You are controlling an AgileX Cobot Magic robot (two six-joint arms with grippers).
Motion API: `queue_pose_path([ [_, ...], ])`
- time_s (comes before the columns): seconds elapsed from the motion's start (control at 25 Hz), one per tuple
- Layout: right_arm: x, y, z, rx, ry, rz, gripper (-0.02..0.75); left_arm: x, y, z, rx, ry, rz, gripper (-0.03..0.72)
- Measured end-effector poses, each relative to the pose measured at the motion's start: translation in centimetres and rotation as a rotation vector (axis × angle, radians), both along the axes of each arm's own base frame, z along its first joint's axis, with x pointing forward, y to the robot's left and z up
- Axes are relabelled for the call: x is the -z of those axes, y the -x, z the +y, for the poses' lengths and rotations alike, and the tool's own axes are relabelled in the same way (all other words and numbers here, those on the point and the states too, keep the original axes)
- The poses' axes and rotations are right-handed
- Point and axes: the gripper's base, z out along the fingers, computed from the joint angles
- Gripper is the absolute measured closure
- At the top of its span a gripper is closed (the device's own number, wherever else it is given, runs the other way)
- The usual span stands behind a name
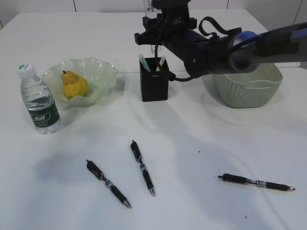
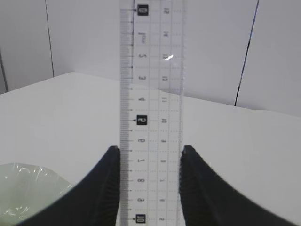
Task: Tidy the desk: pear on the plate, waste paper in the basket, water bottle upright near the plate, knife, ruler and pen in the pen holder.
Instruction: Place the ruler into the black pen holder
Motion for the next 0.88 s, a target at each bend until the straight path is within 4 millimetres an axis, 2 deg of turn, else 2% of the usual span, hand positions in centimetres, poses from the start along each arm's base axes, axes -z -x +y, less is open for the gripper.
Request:
queue_pose_path([
  [0.6,4.6,-0.9,0.4,-0.004,0.034,0.116,0.434,0.0,0.0,0.0,0.0,0.0,0.0,0.305],
  [0.88,4.6,-0.9,0.4,-0.005,0.037,0.122,0.434,0.0,0.0,0.0,0.0,-0.002,0.0,0.306],
])
